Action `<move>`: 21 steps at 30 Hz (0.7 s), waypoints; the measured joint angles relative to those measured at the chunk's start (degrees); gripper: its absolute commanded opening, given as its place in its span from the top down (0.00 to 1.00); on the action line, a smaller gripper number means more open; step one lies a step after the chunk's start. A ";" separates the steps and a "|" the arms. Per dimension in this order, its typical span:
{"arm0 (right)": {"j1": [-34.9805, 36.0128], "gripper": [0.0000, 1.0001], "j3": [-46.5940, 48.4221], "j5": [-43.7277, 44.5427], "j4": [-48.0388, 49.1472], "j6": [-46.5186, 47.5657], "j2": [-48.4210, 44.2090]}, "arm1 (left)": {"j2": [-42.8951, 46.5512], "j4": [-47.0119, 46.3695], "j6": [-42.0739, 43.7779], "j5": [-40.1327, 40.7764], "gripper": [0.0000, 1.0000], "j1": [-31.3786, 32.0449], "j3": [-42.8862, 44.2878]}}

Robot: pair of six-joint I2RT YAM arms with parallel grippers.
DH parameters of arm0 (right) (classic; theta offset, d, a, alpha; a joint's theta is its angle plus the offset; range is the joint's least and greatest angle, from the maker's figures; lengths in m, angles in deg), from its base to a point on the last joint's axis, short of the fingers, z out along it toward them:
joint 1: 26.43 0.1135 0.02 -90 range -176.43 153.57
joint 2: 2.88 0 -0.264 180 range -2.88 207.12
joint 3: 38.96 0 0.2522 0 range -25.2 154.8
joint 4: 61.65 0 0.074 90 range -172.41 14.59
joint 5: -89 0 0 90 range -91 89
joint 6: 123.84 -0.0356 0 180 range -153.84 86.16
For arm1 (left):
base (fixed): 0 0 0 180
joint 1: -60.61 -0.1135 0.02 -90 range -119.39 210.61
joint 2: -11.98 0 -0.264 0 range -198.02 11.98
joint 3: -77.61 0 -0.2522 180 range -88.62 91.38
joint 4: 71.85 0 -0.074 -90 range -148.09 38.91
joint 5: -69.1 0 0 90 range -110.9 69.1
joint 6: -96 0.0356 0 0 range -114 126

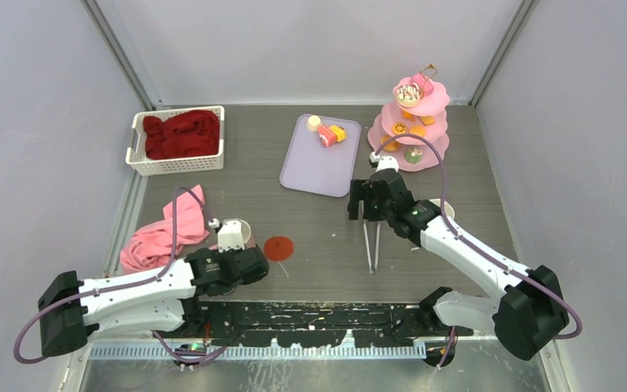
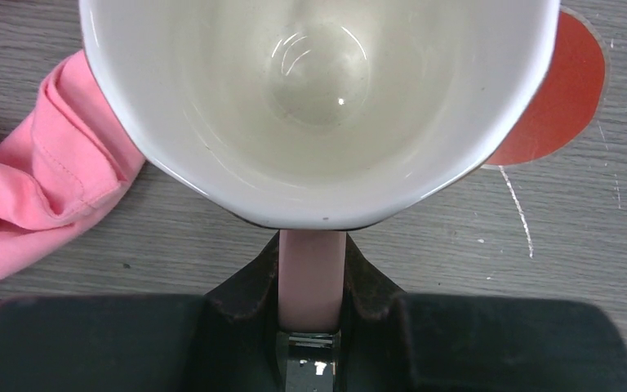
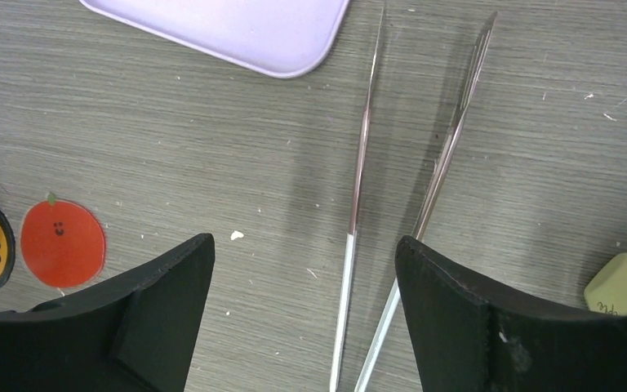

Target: Serve the afternoon tea

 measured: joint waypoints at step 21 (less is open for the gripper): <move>0.00 0.13 2.27 10.45 -8.13 -1.53 -4.70 | -0.50 0.11 -2.29 -4.09 0.24 1.92 -1.38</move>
